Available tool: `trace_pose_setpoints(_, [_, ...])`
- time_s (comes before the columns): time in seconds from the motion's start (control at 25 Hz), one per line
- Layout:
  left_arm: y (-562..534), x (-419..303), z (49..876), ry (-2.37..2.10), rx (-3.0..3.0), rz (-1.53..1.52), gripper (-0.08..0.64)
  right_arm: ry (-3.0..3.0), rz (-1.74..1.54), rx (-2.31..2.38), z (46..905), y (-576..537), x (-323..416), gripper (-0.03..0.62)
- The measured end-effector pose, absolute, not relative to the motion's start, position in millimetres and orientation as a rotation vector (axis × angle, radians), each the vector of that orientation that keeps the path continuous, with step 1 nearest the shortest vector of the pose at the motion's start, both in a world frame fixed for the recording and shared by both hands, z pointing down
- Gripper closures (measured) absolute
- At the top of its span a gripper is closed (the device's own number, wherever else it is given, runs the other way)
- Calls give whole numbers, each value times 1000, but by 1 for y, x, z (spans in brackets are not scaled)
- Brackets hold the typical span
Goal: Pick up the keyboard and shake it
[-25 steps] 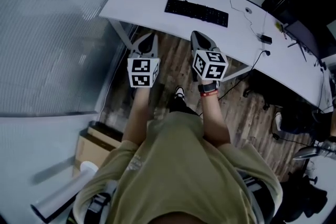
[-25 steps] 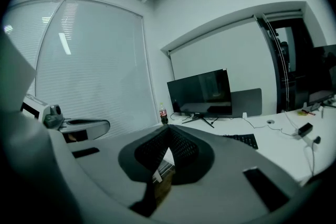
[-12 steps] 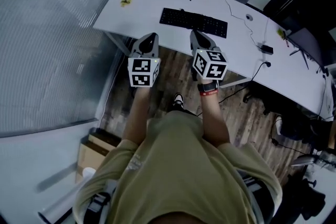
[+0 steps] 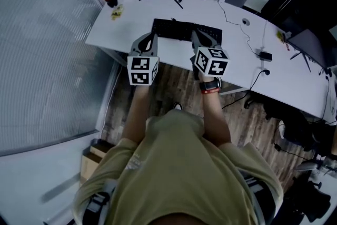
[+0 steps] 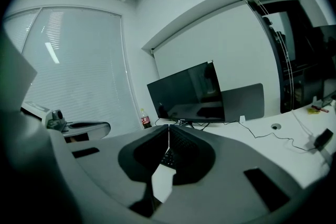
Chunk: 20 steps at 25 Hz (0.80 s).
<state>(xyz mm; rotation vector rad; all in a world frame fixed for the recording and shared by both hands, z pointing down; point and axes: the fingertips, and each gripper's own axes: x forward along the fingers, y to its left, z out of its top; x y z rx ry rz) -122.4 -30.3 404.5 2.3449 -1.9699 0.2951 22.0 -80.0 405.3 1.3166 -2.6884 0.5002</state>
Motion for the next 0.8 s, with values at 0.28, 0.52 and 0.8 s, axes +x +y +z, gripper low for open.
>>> trace_pose_setpoints(0.28, [-72,-107,430,-1900,2353,358,540,-2670,560,1335,424,-131,33,566])
trace_pose_setpoints(0.52, [-92,-110,459,-1852,2311,384,540,-2610,621,1349,454,-147,41,565])
trace_pose_setpoints(0.8, [-128,-113,486,-1792,2313,384,538,-2527,674,1412,484,-177,65,533])
